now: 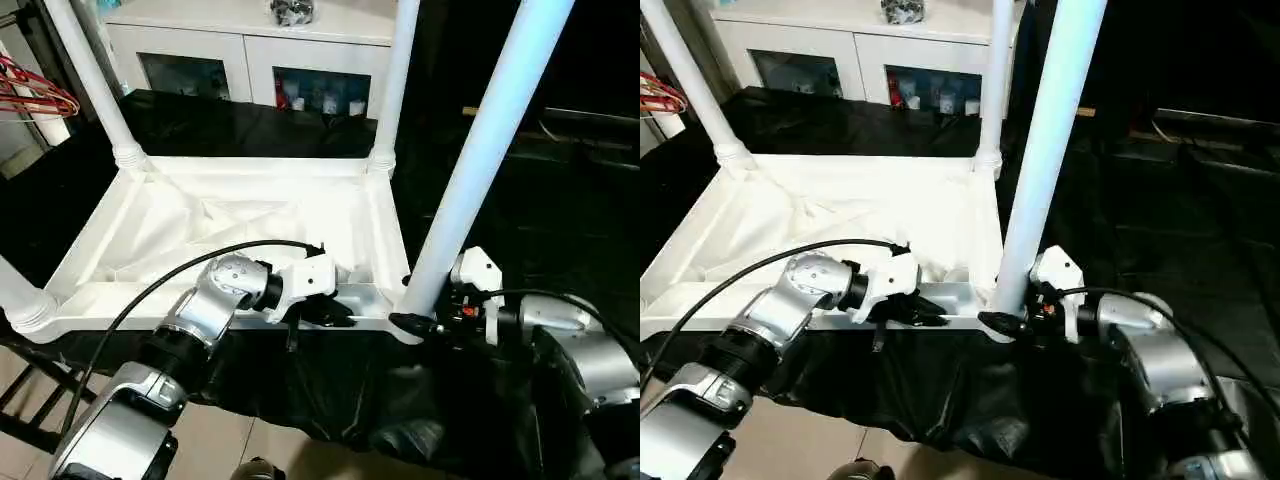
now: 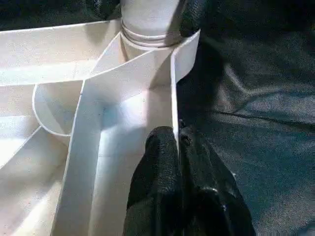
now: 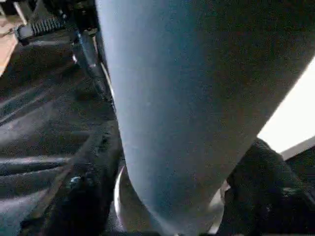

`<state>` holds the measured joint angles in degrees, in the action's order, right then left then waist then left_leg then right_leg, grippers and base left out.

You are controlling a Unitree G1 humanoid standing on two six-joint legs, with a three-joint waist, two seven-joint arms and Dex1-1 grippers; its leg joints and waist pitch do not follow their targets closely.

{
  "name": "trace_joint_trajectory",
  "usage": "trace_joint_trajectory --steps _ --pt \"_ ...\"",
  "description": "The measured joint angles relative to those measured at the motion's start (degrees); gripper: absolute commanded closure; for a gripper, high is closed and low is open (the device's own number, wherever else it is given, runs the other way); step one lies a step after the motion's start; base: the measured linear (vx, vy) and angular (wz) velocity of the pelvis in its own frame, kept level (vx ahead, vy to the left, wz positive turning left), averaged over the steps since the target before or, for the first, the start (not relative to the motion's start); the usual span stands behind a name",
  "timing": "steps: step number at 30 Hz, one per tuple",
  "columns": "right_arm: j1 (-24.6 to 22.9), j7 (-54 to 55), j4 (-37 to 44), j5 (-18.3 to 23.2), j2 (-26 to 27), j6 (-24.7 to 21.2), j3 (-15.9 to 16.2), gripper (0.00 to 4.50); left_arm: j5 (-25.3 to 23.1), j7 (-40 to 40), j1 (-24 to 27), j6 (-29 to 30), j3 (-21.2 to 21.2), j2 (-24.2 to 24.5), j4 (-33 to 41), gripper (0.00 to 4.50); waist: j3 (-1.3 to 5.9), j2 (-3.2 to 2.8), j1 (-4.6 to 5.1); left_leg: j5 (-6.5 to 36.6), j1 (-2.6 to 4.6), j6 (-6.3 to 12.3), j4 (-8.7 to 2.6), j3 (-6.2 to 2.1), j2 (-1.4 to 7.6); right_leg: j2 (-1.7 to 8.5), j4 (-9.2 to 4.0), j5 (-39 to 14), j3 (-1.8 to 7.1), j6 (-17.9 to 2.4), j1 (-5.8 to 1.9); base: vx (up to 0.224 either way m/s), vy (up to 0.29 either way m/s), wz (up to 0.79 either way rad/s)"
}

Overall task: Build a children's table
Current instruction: Rotate leg to tighten

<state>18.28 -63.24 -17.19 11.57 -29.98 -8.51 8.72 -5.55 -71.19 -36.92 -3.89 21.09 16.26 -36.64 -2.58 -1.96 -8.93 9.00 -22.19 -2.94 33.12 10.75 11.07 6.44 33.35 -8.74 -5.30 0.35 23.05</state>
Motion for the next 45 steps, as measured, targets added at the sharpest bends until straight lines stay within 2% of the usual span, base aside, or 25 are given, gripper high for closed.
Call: trace_joint_trajectory --steps 2,5,14,17,22,25,29,31,34,36,40,42,45 --pt "0.1 -0.2 -0.6 -0.1 0.0 0.1 0.2 1.60 0.0 -0.1 0.0 0.0 0.0 0.1 0.0 4.50 -0.01 0.02 0.01 0.0 0.01 0.00 0.01 0.00 0.00 0.00 0.05 0.0 0.00 0.0 0.00 0.000 0.000 0.00" --pt "0.5 -0.7 -1.1 -0.2 0.0 0.1 0.4 1.93 0.0 -0.2 0.0 0.0 0.0 0.2 0.0 4.50 0.00 0.05 0.03 0.0 0.03 0.00 0.03 0.00 0.01 0.00 0.09 0.0 0.00 0.0 0.01 0.000 0.000 0.00" --pt "0.4 0.0 -1.6 -0.2 0.4 0.1 0.1 2.05 0.1 1.3 -0.1 0.5 0.0 -0.8 -0.6 4.50 0.03 0.09 -0.04 0.0 0.06 0.00 0.06 0.00 0.01 0.00 0.13 0.0 0.01 0.0 -0.03 0.000 0.000 0.00" --pt "-0.6 4.1 -2.2 -0.3 3.0 0.1 -1.6 2.06 0.0 3.6 -0.7 1.5 -0.5 -1.8 -2.1 4.50 0.06 0.14 0.08 0.0 0.15 0.00 0.06 0.00 0.00 0.00 0.13 -0.1 0.02 0.2 -0.09 0.000 0.000 0.00" --pt "-0.3 15.3 -3.2 -1.3 7.9 -0.2 -4.2 2.08 -1.1 10.1 -2.2 3.3 -1.1 -4.6 -5.1 4.50 0.03 0.18 0.85 0.0 0.20 0.00 0.07 -0.05 -0.02 0.01 0.08 -0.1 0.02 0.2 -0.10 0.000 0.000 0.00" --pt "0.1 22.7 -3.4 -1.8 11.3 -1.3 -6.4 2.38 -2.1 13.8 -3.1 4.2 -1.2 -6.8 -6.5 4.50 0.03 0.19 1.03 0.0 0.22 0.00 0.02 -0.12 -0.04 0.01 -0.14 -0.1 -0.05 0.2 -0.11 0.000 0.000 0.00" --pt "1.3 32.6 -4.5 -3.9 16.1 -1.6 -8.0 2.38 -3.0 18.0 -3.6 5.3 -1.6 -8.6 -7.4 4.50 0.03 0.18 1.33 0.0 0.21 0.00 0.02 -0.20 -0.08 0.00 -0.26 -0.1 -0.08 0.2 -0.10 0.000 0.000 0.00" --pt "3.3 39.9 -6.8 -5.8 20.1 -1.1 -9.1 2.38 -3.5 21.0 -3.7 6.1 -1.9 -9.5 -7.6 4.50 0.03 0.18 2.00 0.0 0.20 0.00 0.02 -0.21 -0.09 0.01 -0.26 -0.1 -0.08 0.2 -0.07 0.000 0.000 0.00" --pt "4.2 43.9 -8.3 -7.2 21.6 0.4 -9.2 2.38 -3.9 22.6 -3.7 6.5 -2.1 -10.3 -7.6 4.50 0.03 0.18 2.45 0.0 0.18 0.00 0.02 -0.22 -0.11 0.01 -0.29 -0.1 -0.07 0.2 -0.09 0.000 0.000 0.00" --pt "4.2 44.5 -8.3 -7.6 22.0 0.6 -9.2 1.83 -3.9 22.6 -3.7 6.5 -2.1 -10.3 -7.5 4.50 0.03 0.19 2.47 0.0 0.18 0.00 0.01 -0.22 -0.11 0.01 -0.28 -0.1 -0.05 0.2 -0.11 0.000 0.000 0.00" --pt "4.2 44.5 -8.2 -7.7 22.5 0.6 -9.4 1.77 -3.9 22.7 -3.7 6.5 -2.2 -10.3 -7.3 4.50 0.05 0.20 2.47 0.0 0.18 0.00 -0.04 -0.22 -0.11 0.01 -0.26 -0.1 -0.05 0.2 -0.11 0.000 0.000 0.00" --pt "4.3 44.5 -8.2 -8.2 22.5 1.1 -9.3 1.36 -3.9 22.7 -3.5 6.5 -2.2 -10.3 -7.0 4.50 0.05 0.20 2.47 0.0 0.18 0.00 -0.06 -0.22 -0.11 0.00 -0.25 -0.1 -0.05 0.2 -0.10 0.000 0.000 0.00" --pt "4.1 40.5 -7.8 -8.7 20.6 1.4 -7.9 1.36 -3.1 21.1 -3.0 6.0 -2.6 -9.5 -6.5 4.50 0.04 0.20 2.51 0.0 0.17 -0.01 -0.08 -0.21 -0.11 0.00 -0.25 -0.1 -0.05 0.2 -0.09 0.000 0.000 0.00"
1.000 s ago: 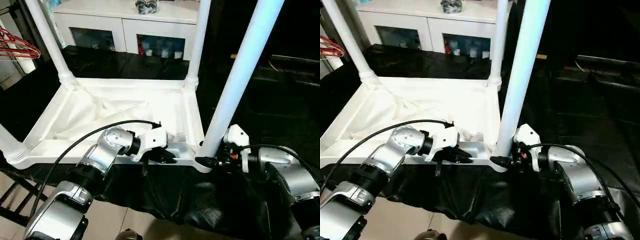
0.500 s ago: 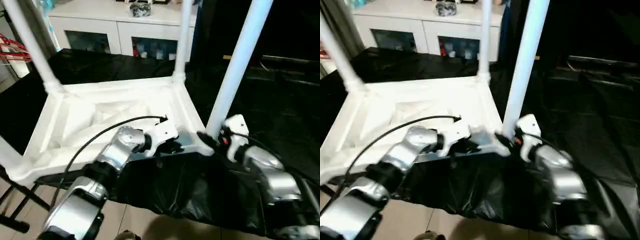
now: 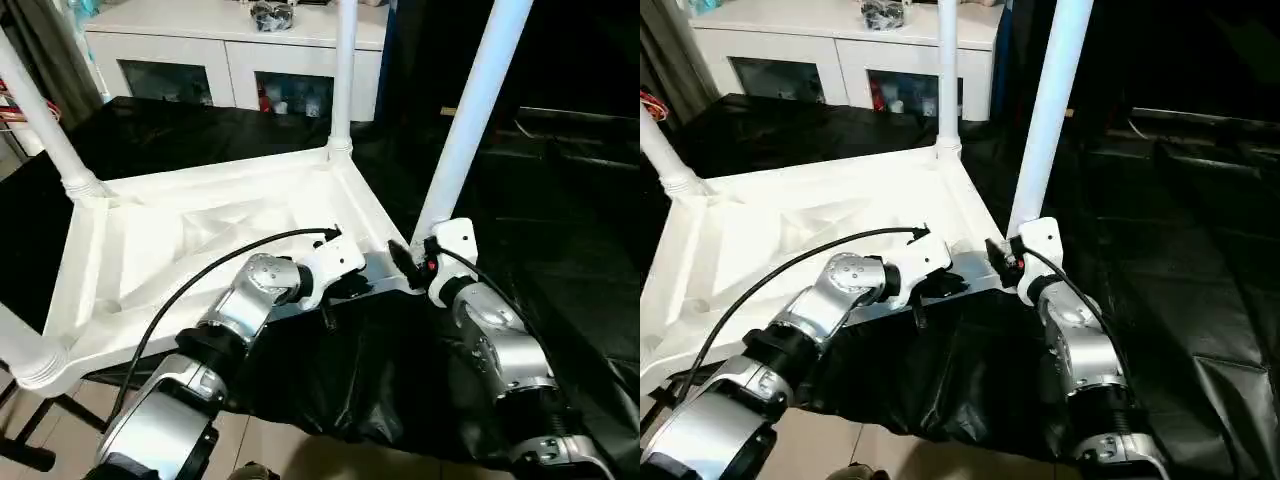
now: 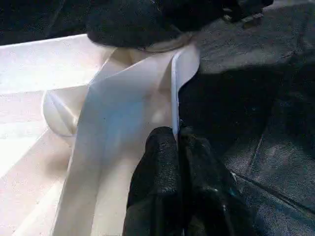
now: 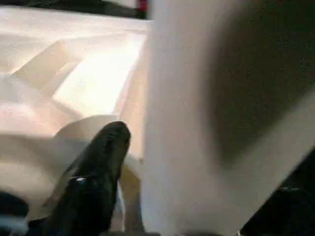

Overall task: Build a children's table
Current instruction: Rotate leg to tighten

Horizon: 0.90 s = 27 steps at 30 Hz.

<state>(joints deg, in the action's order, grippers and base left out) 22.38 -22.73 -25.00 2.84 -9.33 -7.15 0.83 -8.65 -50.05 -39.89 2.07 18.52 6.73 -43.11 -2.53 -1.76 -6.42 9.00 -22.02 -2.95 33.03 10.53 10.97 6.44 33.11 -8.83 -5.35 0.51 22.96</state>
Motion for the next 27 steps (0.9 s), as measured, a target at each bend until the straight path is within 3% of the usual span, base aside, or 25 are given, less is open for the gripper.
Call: trace_joint_trajectory --steps 8,16,20,27 --pt "-3.7 -19.6 5.8 3.3 -9.6 -0.4 3.9 1.36 3.1 -11.0 2.2 -1.7 0.1 4.4 3.8 4.50 0.00 -0.02 -0.19 0.0 -0.07 0.00 -0.09 0.01 0.05 -0.04 0.09 0.1 -0.02 -0.2 0.08 0.000 0.000 0.00" --pt "-6.6 -38.9 11.8 9.0 -17.4 -2.7 6.8 1.36 5.0 -22.2 3.3 -3.4 0.8 9.0 5.5 4.50 0.02 -0.04 -1.91 0.0 -0.05 0.00 -0.05 0.14 0.08 -0.02 0.10 0.0 0.04 -0.2 0.04 0.000 0.000 0.00" --pt "-6.6 -43.9 13.1 10.0 -19.6 -3.7 8.8 1.36 5.3 -25.4 3.3 -3.9 1.2 9.9 5.5 4.50 0.02 -0.04 -2.24 0.0 -0.05 0.00 -0.06 0.18 0.08 -0.01 0.10 0.0 0.10 -0.2 -0.04 0.000 0.000 0.00" --pt "-6.6 -47.1 13.8 10.0 -21.2 -4.0 9.6 1.93 5.5 -27.6 3.3 -5.0 1.6 10.3 5.3 4.50 0.01 -0.01 -2.55 0.0 -0.04 0.00 -0.05 0.19 0.08 -0.01 0.12 0.0 0.11 -0.1 -0.05 0.000 0.000 0.00"
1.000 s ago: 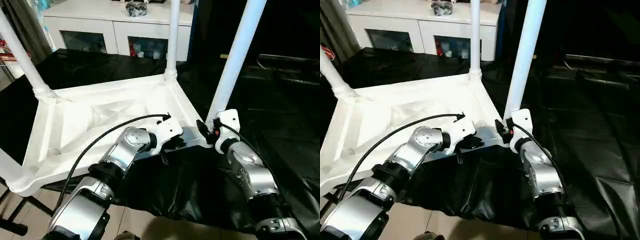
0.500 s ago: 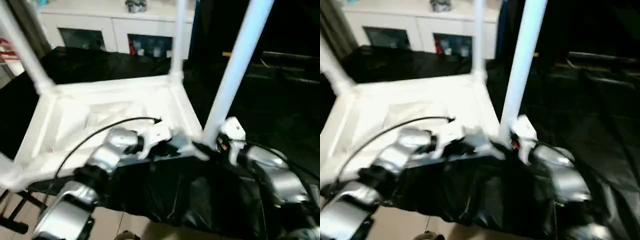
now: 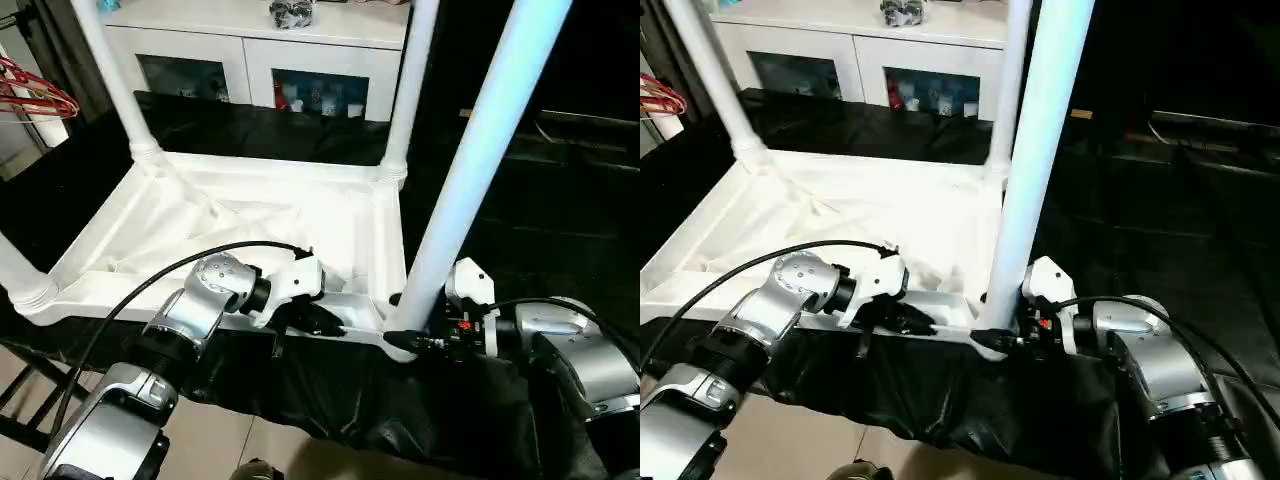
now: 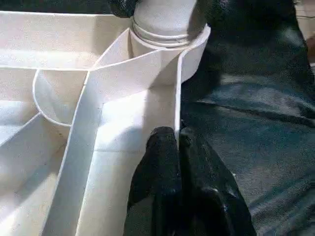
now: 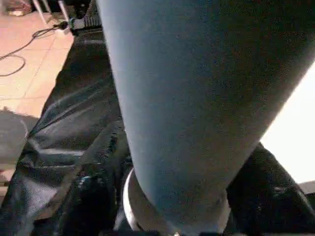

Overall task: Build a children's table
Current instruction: Rotate leg to tighten

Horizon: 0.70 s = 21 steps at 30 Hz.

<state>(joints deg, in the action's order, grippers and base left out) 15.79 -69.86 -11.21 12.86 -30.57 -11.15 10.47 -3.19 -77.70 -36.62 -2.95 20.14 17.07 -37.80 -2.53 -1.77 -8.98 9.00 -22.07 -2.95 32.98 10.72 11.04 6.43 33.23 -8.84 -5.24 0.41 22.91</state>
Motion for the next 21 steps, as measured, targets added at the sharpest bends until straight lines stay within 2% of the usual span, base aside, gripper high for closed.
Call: trace_joint_trajectory --steps 9,16,18,21 --pt "0.0 -0.2 0.0 -0.2 0.0 0.4 0.0 2.47 0.0 -0.7 0.0 -0.1 0.0 0.0 0.0 4.50 0.01 0.00 -0.30 0.0 0.04 0.00 0.00 0.00 0.01 0.00 0.06 0.0 0.00 0.0 0.00 0.000 0.000 0.00" --pt "-0.6 0.5 0.5 -0.3 0.3 0.3 -0.2 2.51 0.0 -0.5 -0.1 -0.3 -0.2 -0.2 -0.7 4.50 0.06 -0.02 -0.37 0.0 0.08 0.00 0.00 0.00 0.01 0.00 0.07 0.0 0.00 0.0 -0.03 0.000 0.000 0.00" --pt "-1.1 2.7 0.3 -0.8 1.5 0.2 -1.3 2.51 -0.4 1.0 -0.7 -0.2 -0.4 -0.8 -2.0 4.50 0.08 0.01 -0.47 0.0 0.14 0.00 -0.01 -0.01 0.01 0.00 0.07 0.0 -0.01 0.0 -0.08 0.000 0.000 0.00" --pt "-0.7 8.9 -1.7 -1.6 5.1 0.0 -3.3 2.52 -1.3 5.1 -1.6 0.5 -1.2 -2.1 -3.7 4.50 0.10 0.05 -0.07 0.0 0.18 0.00 0.01 -0.02 0.00 0.00 0.06 -0.1 -0.01 0.1 -0.07 0.000 0.000 0.00"
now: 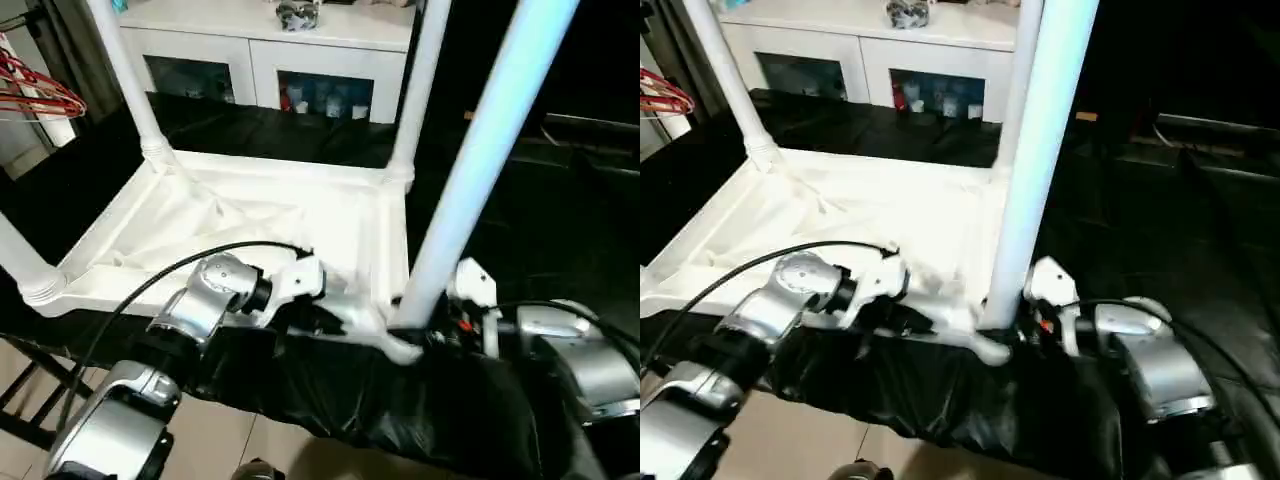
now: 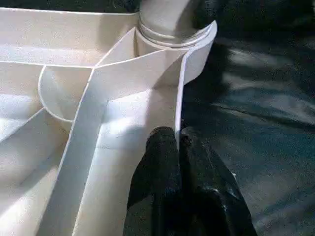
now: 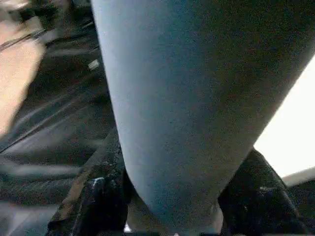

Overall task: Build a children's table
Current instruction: Rotate leg to tighten

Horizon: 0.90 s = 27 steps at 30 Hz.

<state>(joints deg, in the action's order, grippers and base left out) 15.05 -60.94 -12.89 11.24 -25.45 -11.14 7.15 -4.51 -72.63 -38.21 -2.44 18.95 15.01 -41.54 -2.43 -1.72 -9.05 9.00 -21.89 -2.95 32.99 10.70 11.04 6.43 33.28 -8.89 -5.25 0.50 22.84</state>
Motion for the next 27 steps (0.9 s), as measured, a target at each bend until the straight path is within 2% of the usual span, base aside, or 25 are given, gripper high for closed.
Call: trace_joint_trajectory --steps 2,5,11,13,15,16,17,18,19,20,21,22,23,24,25,27 --pt "0.6 2.8 -1.0 -0.2 1.0 -0.3 -0.2 2.54 -0.4 1.7 -0.2 0.4 0.0 -0.5 -0.3 4.50 0.00 0.01 0.54 0.0 0.02 0.00 0.00 -0.02 -0.02 0.02 -0.08 0.0 -0.01 0.0 -0.02 0.000 0.000 0.00" --pt "2.5 12.6 -5.2 -1.6 6.7 -0.7 -3.5 2.55 -1.9 7.8 -1.2 2.5 -1.0 -3.0 -2.0 4.50 0.01 0.08 1.22 0.0 0.08 0.00 0.05 -0.08 -0.05 0.04 -0.19 0.0 -0.05 0.0 -0.04 0.000 0.000 0.00" --pt "6.6 29.5 -11.5 -4.7 14.2 -0.8 -7.3 2.56 -3.2 17.9 -2.5 5.2 -2.2 -7.5 -4.9 4.50 -0.03 0.05 3.26 0.0 0.14 -0.01 -0.03 -0.81 -0.15 0.06 -1.25 0.0 -0.91 0.0 -0.31 0.000 0.000 0.00" --pt "8.7 35.5 -14.1 -5.3 16.8 -0.7 -8.2 2.56 -3.8 21.0 -2.6 6.1 -2.4 -8.3 -5.0 4.50 -0.17 -0.19 4.03 0.0 0.18 -0.01 -0.03 -1.20 -0.03 0.16 -1.99 0.0 -1.77 0.0 -0.75 0.000 0.000 0.00" --pt "10.1 38.2 -16.2 -6.0 18.0 0.0 -8.9 2.56 -4.1 22.7 -2.6 6.3 -2.8 -9.0 -5.3 4.50 -0.50 -0.64 4.49 0.0 0.52 -0.01 -0.23 -1.39 0.05 0.14 -2.78 0.0 -2.26 0.0 -1.33 0.000 0.000 0.00" --pt "10.6 39.0 -17.1 -6.4 18.5 0.8 -9.0 2.21 -4.1 23.1 -2.6 6.3 -2.9 -9.0 -5.4 4.50 -0.64 -0.80 4.70 0.0 0.63 -0.01 -0.35 -1.39 0.04 0.14 -2.90 -0.1 -2.29 0.0 -1.48 0.000 0.000 0.00" --pt "10.8 39.4 -17.6 -6.6 18.7 1.4 -9.1 2.21 -4.1 23.2 -2.6 6.3 -2.9 -9.1 -5.4 4.50 -0.76 -0.86 4.64 0.0 0.66 -0.01 -0.54 -1.24 0.04 0.10 -2.18 -0.2 -2.01 -0.2 -1.53 -0.060 0.012 -0.04" --pt "10.8 39.4 -17.9 -6.6 18.9 1.8 -9.2 2.00 -4.1 23.3 -2.6 6.3 -2.9 -9.1 -5.4 4.50 -1.09 -0.49 4.26 0.0 0.96 -0.01 -0.81 -0.58 -0.07 0.09 -0.32 -1.7 -1.11 -0.8 -1.27 0.000 0.000 0.00" --pt "10.8 39.4 -17.9 -6.5 19.2 1.9 -9.5 2.00 -4.2 23.3 -2.6 6.3 -2.9 -9.1 -5.4 4.50 -1.27 0.20 3.95 0.0 1.81 -0.02 -1.17 0.42 -0.17 0.04 0.63 -2.6 0.04 -1.0 -0.73 0.000 0.000 0.00" --pt "10.8 39.2 -18.0 -6.3 19.3 1.9 -9.7 1.83 -4.2 23.2 -2.6 6.3 -3.0 -9.0 -5.4 4.50 -1.52 0.97 3.98 0.2 2.29 -0.20 -0.62 0.81 -0.44 0.17 0.64 -2.6 0.31 -0.8 -0.05 0.049 -0.072 0.14" --pt "10.9 39.0 -18.0 -6.1 19.3 1.9 -9.7 1.76 -4.2 23.0 -2.6 6.2 -3.2 -9.0 -5.4 4.50 -1.72 1.24 3.67 2.2 2.38 -0.28 0.55 0.49 -0.59 0.72 0.59 -2.5 -0.37 -0.7 0.14 0.106 -0.007 -0.30" --pt "11.3 38.0 -18.0 -6.0 19.3 1.9 -9.7 1.76 -4.1 21.9 -2.6 6.1 -3.4 -8.7 -5.0 4.50 -1.58 0.33 2.82 3.0 1.95 -0.05 1.01 -1.13 -0.65 1.15 0.10 -2.5 -1.89 -0.6 -0.38 0.106 -0.007 -0.30" --pt "11.3 37.5 -17.8 -6.0 19.2 1.9 -9.7 1.66 -4.1 21.3 -2.6 6.0 -3.4 -8.6 -4.8 4.50 -1.53 0.02 2.67 2.9 1.75 -0.28 0.95 -1.99 -0.80 0.84 -0.43 -2.5 -2.50 -0.6 -0.39 0.093 0.042 -0.45" --pt "10.9 35.6 -17.5 -6.1 18.3 2.0 -9.3 1.42 -3.9 20.2 -2.4 5.9 -3.4 -8.4 -4.4 4.50 -1.45 -0.13 2.78 2.7 1.61 -0.67 0.88 -2.46 -0.39 0.81 -1.22 -2.5 -3.52 -0.6 -0.70 0.000 0.000 0.00" --pt "10.7 34.4 -17.4 -6.2 17.8 2.2 -8.9 1.42 -3.7 19.4 -2.3 5.9 -3.3 -8.0 -4.2 4.50 -1.42 -0.18 3.10 2.6 1.77 -0.71 0.90 -2.46 -0.07 0.67 -1.61 -2.5 -3.76 -0.6 -0.85 0.000 0.000 0.00" --pt "9.3 29.2 -16.0 -6.2 15.5 2.8 -7.0 1.42 -2.9 16.6 -1.6 5.2 -3.0 -6.7 -3.2 4.50 -1.42 -0.19 3.64 2.6 1.81 -0.72 0.90 -2.23 -0.19 0.65 -1.90 -2.0 -3.42 -1.0 -0.97 0.000 0.000 0.00"
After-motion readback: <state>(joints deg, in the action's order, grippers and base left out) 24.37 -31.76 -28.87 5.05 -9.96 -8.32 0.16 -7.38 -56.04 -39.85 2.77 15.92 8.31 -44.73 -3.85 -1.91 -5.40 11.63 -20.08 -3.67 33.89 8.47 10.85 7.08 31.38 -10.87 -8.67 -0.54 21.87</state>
